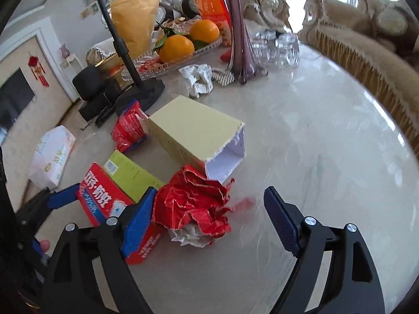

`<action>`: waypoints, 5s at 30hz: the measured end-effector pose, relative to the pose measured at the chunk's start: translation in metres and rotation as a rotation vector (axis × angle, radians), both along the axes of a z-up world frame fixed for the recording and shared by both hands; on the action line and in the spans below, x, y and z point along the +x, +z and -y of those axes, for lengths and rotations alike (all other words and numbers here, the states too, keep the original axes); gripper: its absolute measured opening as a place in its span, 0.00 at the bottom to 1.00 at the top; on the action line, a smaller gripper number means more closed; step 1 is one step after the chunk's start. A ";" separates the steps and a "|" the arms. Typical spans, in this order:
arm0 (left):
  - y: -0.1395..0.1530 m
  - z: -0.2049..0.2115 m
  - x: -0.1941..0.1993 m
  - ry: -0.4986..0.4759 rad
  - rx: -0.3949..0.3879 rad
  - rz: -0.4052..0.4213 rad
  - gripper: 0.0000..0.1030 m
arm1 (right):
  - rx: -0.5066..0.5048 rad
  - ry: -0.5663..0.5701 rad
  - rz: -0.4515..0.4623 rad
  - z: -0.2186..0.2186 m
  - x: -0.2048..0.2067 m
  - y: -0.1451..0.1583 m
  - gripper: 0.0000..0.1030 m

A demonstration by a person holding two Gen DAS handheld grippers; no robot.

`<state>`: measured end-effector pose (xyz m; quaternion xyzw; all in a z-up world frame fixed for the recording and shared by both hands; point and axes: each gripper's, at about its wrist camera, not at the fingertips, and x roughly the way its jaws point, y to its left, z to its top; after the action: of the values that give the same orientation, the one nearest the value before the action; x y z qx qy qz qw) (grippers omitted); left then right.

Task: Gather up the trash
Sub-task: 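Grasp the red toothpaste box with the left tool while the right tool grasps the red crumpled wrapper, then carry both items over the wastebasket and open both tools to drop them, then move both open tools toward the green box and cream box on the table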

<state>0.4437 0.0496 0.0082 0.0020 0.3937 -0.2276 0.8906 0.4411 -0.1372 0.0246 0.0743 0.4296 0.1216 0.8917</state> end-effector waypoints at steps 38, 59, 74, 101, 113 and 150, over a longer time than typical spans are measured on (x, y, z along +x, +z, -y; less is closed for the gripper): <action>0.003 0.028 0.004 -0.390 0.051 0.029 0.93 | -0.110 0.029 -0.004 0.026 -0.002 -0.004 0.48; -0.016 0.068 0.007 -0.163 0.210 -0.152 0.60 | -0.201 0.013 0.013 0.023 0.004 -0.005 0.43; 0.044 0.029 -0.126 0.039 -0.050 -0.020 0.51 | 0.064 0.044 0.113 0.038 -0.072 0.026 0.39; -0.165 0.047 -0.468 0.052 0.055 -0.471 0.53 | -0.065 0.306 -0.294 0.012 -0.446 -0.139 0.39; -0.172 0.038 -0.465 0.124 0.109 -0.447 0.84 | -0.120 0.302 -0.368 0.016 -0.438 -0.172 0.67; -0.003 0.030 0.035 0.789 -0.087 -0.300 0.89 | -0.338 0.357 0.310 0.024 -0.029 0.029 0.67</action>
<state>0.4789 0.0198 0.0055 -0.2197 0.4795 0.1166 0.8415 0.4123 -0.1616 0.0536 -0.1713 0.3085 0.2133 0.9110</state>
